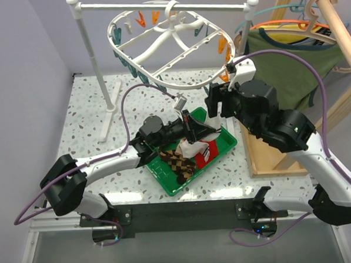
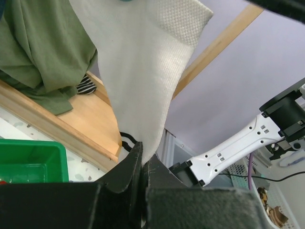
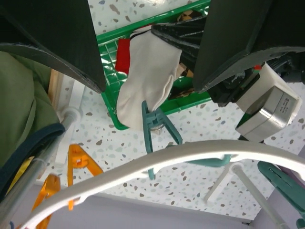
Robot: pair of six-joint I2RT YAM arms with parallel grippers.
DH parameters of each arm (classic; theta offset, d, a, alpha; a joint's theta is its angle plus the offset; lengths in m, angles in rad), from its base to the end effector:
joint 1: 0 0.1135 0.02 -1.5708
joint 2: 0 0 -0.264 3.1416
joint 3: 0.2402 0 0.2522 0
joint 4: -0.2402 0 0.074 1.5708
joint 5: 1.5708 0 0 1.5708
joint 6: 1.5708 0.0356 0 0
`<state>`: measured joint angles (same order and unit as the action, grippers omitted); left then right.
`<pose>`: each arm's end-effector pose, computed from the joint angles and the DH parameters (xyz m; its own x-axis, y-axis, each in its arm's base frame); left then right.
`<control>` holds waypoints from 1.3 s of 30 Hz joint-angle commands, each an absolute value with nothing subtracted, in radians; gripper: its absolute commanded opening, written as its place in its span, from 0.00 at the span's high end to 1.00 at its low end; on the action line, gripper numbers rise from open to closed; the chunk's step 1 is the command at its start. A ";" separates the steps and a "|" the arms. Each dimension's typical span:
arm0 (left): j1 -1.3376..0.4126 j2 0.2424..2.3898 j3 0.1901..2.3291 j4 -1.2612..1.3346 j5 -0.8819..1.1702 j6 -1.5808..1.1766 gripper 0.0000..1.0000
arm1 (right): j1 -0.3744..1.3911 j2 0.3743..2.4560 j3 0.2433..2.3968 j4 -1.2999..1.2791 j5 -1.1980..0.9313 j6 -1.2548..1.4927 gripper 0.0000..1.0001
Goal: Remove the socks clipped to the hanger
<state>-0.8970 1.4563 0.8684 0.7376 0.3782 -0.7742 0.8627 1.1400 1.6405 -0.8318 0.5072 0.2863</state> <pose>0.1974 -0.2683 0.3058 -0.6005 -0.2892 -0.7455 0.7472 0.1291 -0.6519 0.1401 0.1371 0.4894 -0.3061 0.0221 -0.9517 -0.2906 0.9498 0.1155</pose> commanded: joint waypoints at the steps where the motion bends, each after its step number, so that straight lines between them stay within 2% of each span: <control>1: -0.894 1.405 0.888 0.696 0.423 -0.798 1.00 | 0.865 1.164 1.674 -0.698 0.543 0.174 0.25; 5: -0.896 1.390 0.887 0.690 0.425 -0.804 1.00 | 0.865 1.198 1.687 -0.681 0.537 0.163 0.35; 10: -0.894 1.384 0.891 0.689 0.426 -0.805 1.00 | 0.865 1.236 1.683 -0.660 0.531 0.144 0.38; 12: -0.894 1.384 0.893 0.687 0.428 -0.807 1.00 | 0.865 1.249 1.686 -0.650 0.537 0.134 0.43; 24: -0.896 1.365 0.891 0.678 0.434 -0.813 1.00 | 0.865 1.285 1.700 -0.630 0.552 0.124 0.48; 30: -0.894 1.358 0.891 0.677 0.440 -0.815 1.00 | 0.865 1.290 1.707 -0.620 0.568 0.103 0.63; 31: -0.894 1.356 0.893 0.673 0.439 -0.815 1.00 | 0.865 1.295 1.709 -0.623 0.569 0.103 0.74; 35: -0.896 1.350 0.893 0.667 0.437 -0.810 1.00 | 0.865 1.298 1.713 -0.623 0.560 0.113 1.00; 39: -0.896 1.345 0.893 0.647 0.436 -0.802 1.00 | 0.865 1.307 1.713 -0.626 0.558 0.121 1.00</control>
<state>-0.8970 1.3861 0.8684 0.6586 0.4202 -0.8024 0.8631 1.2911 1.6772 -0.6575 0.5404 0.1192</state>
